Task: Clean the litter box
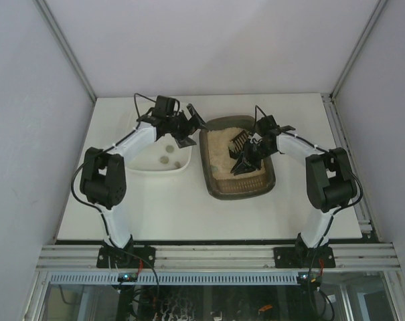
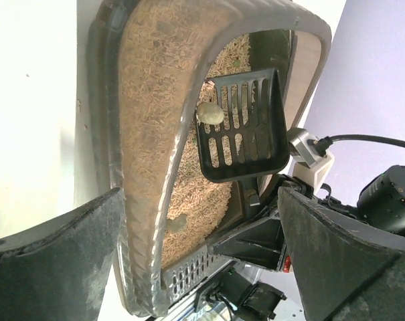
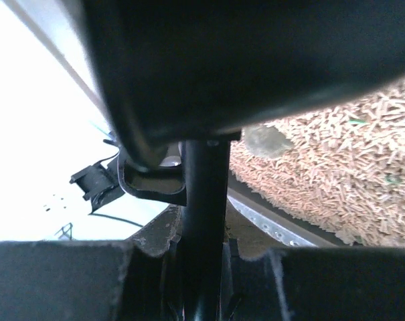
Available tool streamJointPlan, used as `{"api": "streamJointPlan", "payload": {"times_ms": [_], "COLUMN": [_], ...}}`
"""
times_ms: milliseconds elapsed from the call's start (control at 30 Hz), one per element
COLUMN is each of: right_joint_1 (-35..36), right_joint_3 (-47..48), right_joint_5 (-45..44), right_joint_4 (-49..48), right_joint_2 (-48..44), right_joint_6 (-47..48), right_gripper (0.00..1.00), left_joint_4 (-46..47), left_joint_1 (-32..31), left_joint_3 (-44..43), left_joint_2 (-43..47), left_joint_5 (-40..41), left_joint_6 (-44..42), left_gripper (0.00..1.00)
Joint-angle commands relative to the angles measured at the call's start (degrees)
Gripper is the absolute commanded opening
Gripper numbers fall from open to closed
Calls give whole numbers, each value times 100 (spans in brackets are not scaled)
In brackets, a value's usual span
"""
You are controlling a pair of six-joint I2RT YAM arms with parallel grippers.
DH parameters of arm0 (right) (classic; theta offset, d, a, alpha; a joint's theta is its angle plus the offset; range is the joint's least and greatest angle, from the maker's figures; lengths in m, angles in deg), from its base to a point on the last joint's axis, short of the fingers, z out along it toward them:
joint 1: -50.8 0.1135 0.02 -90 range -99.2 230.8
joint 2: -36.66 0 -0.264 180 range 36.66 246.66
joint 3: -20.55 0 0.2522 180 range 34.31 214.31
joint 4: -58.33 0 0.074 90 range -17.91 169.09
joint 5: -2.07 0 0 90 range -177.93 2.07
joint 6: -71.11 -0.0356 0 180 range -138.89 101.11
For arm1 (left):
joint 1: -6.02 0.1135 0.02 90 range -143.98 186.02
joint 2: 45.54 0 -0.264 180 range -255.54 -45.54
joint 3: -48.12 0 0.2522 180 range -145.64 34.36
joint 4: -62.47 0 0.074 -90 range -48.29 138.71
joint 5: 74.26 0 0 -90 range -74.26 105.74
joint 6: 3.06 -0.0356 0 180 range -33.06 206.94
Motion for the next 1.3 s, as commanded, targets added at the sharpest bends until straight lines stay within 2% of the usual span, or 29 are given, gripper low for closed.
{"api": "streamJointPlan", "payload": {"times_ms": [0, 167, 267, 367, 467, 567, 733, 767, 867, 1033, 1133, 1267], "right_joint_1": [-65, -97, -98, -126, -271, -402, -421, -421, -186, -171, 53, -350], "right_joint_3": [-306, -710, -1153, -1910, -3031, -4057, -4769, -4714, -4519, -4751, -4681, -4934], "right_joint_5": [852, 1191, 1264, 1238, 1408, 1687, 1908, 1893, 2031, 1568, 1734, 1659], "right_joint_4": [-877, -1317, -1777, -2736, -5017, -7638, -12395, -12774, -12822, -12813, -12798, -12799], "right_joint_2": [-399, -768, -1268, -1824, -2302, -2307, -1149, -880, -564, -844, -960, -996], "right_joint_6": [-265, -292, -228, -407, -1267, -2395, -4519, -4765, -4525, -4185, -4129, -4145], "right_gripper": [0, 0, 0, 0, 0, 0, 0, 0, 0, 0, 0, 0], "left_joint_4": [-187, -566, -1115, -1661, -1969, -2173, -2639, -2708, -2808, -2911, -2896, -2877], "left_joint_1": [144, 342, 530, 714, 941, 1252, 1823, 1937, 2257, 2668, 2854, 3023], "left_joint_3": [163, 283, 279, 337, 638, 983, 1340, 1404, 1649, 2019, 2232, 2368], "left_joint_2": [525, 971, 1411, 2002, 2731, 3445, 4363, 4483, 4751, 4959, 5031, 5059], "left_joint_5": [65, 25, 168, 498, 451, 228, 165, 179, 162, 188, 185, 143], "left_joint_6": [-337, -790, -1495, -2447, -3149, -3562, -4105, -4172, -4336, -4539, -4563, -4584], "left_gripper": [100, 100, 100, 99, 100, 100, 100, 100, 100, 100, 100, 99]}}
